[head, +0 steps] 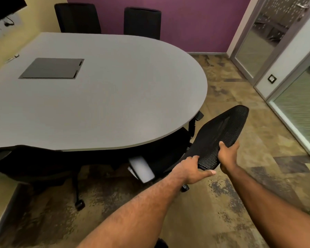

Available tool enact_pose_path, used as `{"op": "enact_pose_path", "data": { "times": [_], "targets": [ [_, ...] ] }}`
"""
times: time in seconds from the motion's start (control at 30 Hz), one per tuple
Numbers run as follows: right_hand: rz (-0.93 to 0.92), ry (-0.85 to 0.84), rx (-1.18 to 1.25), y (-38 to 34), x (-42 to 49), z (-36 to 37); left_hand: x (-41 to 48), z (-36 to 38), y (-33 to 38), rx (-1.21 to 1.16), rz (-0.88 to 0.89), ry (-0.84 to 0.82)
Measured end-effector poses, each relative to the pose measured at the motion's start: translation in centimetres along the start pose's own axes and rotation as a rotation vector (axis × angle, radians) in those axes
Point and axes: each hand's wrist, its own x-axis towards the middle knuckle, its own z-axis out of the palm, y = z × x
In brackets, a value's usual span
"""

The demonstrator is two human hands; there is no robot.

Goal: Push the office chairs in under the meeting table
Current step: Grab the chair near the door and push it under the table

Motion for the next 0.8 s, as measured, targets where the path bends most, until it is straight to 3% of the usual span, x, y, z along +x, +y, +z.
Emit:
{"op": "enact_pose_path", "data": {
  "times": [0.2,0.53,0.8],
  "targets": [
    [0.014,0.023,-0.131,1.2,-2.5,-1.1,0.8,-0.7,-0.1,0.053,0.044,0.099],
    [0.265,-0.141,0.11,-1.3,0.3,-0.3,-1.1,-2.6,-3.7,0.364,0.005,0.195],
    [0.272,-0.174,0.109,-1.2,-2.6,2.9,-3.9,-5.5,-7.0,0.418,0.026,0.245]
  ]
}}
